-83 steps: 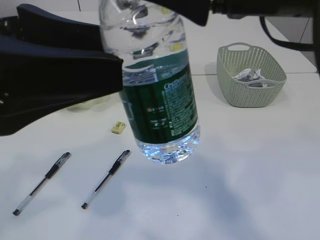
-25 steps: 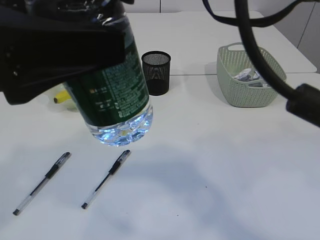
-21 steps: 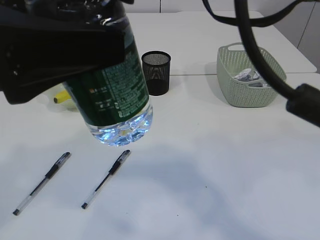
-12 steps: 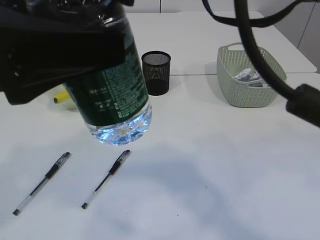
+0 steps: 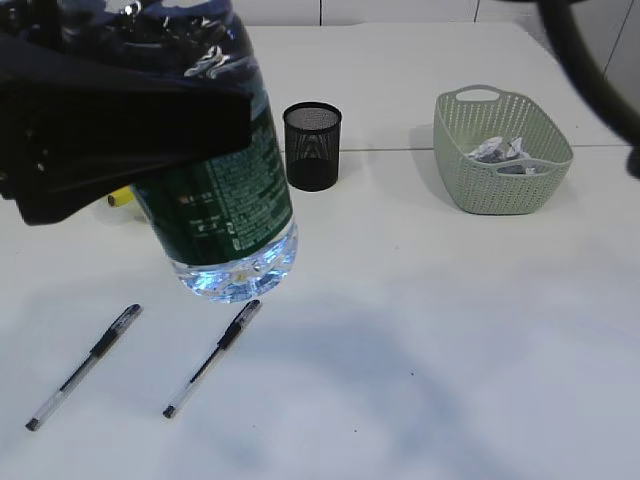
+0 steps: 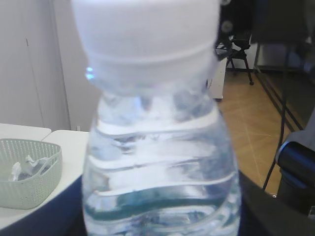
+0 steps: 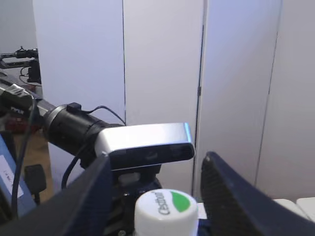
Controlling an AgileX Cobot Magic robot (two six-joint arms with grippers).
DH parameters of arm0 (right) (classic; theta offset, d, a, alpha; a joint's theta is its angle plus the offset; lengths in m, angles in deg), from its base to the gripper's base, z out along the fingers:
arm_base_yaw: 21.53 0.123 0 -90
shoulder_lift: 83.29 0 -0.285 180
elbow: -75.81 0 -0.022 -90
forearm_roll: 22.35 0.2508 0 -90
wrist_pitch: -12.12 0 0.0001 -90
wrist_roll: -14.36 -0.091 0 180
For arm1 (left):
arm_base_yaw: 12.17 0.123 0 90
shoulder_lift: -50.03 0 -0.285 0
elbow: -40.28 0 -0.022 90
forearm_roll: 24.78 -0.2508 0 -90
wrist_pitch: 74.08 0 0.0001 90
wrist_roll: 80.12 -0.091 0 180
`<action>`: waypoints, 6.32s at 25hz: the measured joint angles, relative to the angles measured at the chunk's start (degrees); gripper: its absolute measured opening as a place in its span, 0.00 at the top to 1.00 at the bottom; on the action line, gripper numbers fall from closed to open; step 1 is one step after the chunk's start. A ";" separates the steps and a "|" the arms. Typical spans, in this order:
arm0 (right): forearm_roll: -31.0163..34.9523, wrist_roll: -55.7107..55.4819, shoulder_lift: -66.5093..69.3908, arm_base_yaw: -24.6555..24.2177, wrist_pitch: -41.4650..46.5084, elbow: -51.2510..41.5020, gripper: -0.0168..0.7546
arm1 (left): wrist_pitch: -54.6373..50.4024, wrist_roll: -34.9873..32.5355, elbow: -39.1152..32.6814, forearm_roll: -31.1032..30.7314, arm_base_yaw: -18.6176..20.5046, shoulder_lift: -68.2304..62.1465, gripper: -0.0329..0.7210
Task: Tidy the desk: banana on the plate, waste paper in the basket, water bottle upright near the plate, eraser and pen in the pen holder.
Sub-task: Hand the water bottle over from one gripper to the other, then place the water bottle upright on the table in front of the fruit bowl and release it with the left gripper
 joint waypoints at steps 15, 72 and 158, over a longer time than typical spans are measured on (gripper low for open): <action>-27.98 -20.03 -11.18 -0.10 -16.87 0.00 0.42 | 8.52 0.00 -0.11 -0.13 0.00 0.00 0.39; -111.83 -105.02 -15.98 -0.10 14.64 -1.18 0.42 | 59.82 0.00 -0.72 0.75 0.00 0.00 0.39; -113.26 -108.78 -21.49 -0.10 12.24 -11.37 0.42 | 84.52 118.73 -12.89 -117.17 23.80 -27.94 0.39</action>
